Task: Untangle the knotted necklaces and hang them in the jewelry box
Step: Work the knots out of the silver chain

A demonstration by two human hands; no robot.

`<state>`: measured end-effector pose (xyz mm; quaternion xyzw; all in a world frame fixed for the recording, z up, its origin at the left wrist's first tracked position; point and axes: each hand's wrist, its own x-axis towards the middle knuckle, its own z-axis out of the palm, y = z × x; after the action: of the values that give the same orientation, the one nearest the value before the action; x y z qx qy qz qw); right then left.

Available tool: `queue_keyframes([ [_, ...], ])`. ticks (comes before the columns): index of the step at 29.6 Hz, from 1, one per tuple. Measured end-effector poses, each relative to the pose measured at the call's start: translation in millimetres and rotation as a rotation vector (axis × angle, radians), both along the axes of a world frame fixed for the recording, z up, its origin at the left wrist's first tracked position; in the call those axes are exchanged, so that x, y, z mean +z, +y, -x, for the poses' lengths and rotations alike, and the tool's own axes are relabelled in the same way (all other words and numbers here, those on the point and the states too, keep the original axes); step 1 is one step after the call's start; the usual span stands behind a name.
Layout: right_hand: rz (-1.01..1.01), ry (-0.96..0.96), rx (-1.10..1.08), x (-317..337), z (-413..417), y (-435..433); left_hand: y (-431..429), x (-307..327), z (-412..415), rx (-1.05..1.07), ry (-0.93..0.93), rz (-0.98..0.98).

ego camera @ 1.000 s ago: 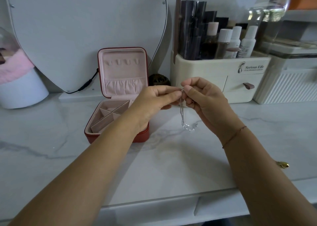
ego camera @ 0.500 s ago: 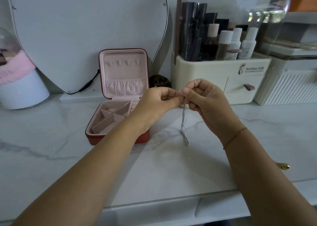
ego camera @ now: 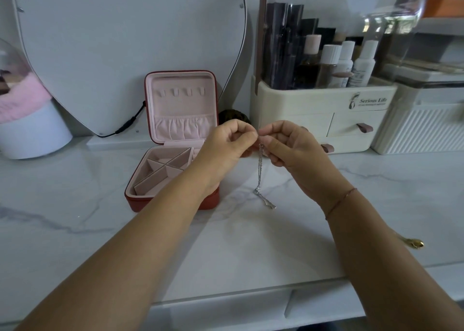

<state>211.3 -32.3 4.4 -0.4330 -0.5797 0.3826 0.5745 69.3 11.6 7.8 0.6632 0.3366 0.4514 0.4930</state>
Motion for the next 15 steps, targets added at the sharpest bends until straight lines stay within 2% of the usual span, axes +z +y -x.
queue_keyframes([
  [3,-0.010,0.026,-0.014,0.7,0.5,-0.5,0.2,-1.7,-0.4,-0.115,0.006,0.173],
  [5,-0.034,0.011,-0.055,0.8,0.7,-0.7,-0.1,-1.8,0.5,-0.155,0.031,0.216],
  [8,-0.078,-0.024,-0.130,1.3,-1.3,-0.6,0.3,-0.6,2.3,-0.136,0.043,0.222],
  [15,-0.034,-0.083,-0.119,-0.1,-2.4,0.0,-0.3,0.1,2.4,-0.016,0.035,0.189],
])
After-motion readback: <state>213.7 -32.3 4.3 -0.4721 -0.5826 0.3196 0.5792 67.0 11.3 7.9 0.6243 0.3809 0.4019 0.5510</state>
